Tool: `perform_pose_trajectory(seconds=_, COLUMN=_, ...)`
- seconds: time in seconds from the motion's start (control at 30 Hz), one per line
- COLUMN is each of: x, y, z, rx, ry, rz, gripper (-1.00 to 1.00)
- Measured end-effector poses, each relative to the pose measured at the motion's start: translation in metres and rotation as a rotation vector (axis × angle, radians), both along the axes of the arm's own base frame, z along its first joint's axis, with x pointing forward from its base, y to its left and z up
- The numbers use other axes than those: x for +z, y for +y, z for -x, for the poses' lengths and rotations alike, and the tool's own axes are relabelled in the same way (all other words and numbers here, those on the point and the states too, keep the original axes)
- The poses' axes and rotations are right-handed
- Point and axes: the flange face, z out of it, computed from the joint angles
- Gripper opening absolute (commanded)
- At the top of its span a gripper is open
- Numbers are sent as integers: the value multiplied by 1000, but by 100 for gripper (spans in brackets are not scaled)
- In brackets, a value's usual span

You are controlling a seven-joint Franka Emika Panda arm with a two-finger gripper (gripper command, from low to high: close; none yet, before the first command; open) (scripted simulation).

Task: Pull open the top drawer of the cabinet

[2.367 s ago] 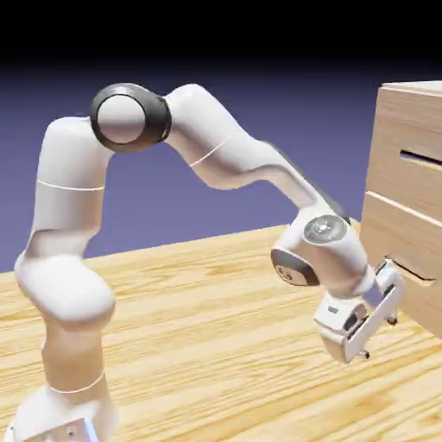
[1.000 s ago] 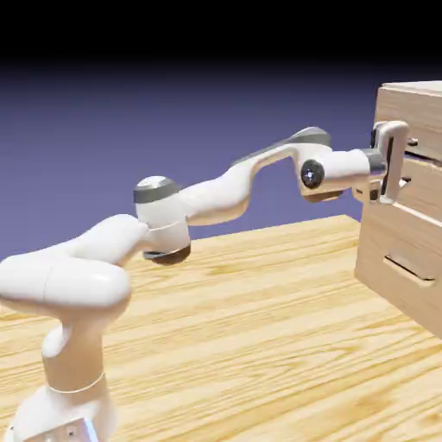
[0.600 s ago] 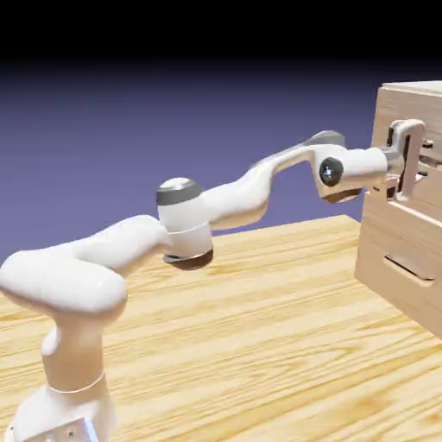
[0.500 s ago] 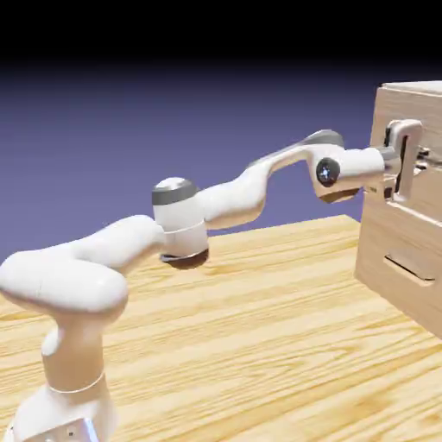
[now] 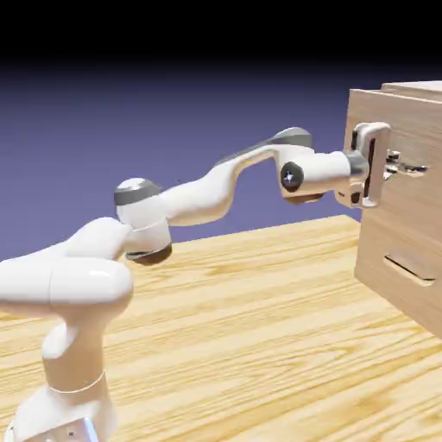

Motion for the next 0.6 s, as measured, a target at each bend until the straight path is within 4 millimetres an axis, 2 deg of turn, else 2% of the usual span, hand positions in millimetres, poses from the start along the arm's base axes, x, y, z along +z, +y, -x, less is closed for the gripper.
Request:
perform_pose_trajectory(seconds=0.23, x=0, y=0, z=64, rx=0, ry=-1, rz=0, gripper=-100)
perform_pose_trajectory(seconds=0.5, x=0, y=0, z=148, rx=0, ry=-1, rz=0, gripper=-100)
perform_pose_trajectory(seconds=0.53, x=0, y=0, z=148, rx=0, ry=-1, rz=0, gripper=100)
perform_pose_trajectory(seconds=0.6, x=0, y=0, z=148, rx=0, ry=1, rz=0, gripper=100)
